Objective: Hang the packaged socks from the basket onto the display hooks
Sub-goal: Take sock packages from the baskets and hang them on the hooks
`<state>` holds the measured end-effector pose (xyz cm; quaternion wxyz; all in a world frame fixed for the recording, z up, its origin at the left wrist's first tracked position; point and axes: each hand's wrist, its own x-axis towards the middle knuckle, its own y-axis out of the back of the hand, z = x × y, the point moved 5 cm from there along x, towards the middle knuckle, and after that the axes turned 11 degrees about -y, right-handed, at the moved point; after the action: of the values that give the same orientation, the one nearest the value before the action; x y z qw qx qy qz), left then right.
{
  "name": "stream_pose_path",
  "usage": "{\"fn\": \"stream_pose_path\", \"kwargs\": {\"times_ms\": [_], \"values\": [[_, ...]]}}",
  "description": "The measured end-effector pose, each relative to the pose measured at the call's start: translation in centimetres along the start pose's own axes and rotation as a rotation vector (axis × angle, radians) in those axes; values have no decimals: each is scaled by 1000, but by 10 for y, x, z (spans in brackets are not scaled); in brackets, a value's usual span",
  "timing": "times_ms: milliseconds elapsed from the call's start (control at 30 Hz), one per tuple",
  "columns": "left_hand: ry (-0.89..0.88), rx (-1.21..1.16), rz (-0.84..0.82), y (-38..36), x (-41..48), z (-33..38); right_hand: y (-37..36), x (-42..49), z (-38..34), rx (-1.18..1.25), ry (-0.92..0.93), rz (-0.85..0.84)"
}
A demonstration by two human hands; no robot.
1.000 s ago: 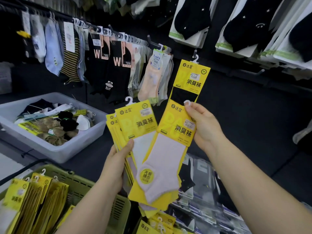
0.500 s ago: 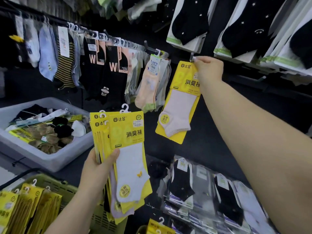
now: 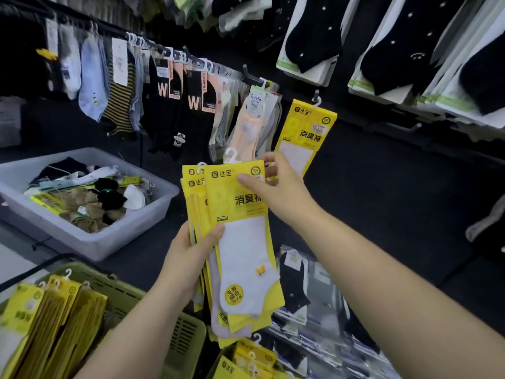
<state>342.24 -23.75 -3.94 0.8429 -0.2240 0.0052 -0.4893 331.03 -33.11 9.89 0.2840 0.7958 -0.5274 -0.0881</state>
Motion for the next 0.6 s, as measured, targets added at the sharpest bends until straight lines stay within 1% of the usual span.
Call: {"fn": "stream_pose_path", "kwargs": {"times_ms": [100, 200, 300, 367, 433, 500, 600], "values": [[-2, -9, -45, -6, -6, 0, 7, -8, -3, 104, -2, 40], [-10, 55, -81, -8, -6, 1, 17, -7, 0, 226, -74, -60], [13, -4, -63, -9, -2, -4, 25, -6, 6, 343, -145, -171], [20, -44, -81, -12, 0, -6, 34, -4, 12, 387, -165, -195], [18, -63, -94, -15, 1, -7, 39, -3, 18, 376, -183, -206], [18, -84, -75, -16, 1, -10, 42, 0, 23, 346, -192, -174], [7, -107, 2, -7, 7, -8, 63, 10, 28, 393, -212, 1]]}}
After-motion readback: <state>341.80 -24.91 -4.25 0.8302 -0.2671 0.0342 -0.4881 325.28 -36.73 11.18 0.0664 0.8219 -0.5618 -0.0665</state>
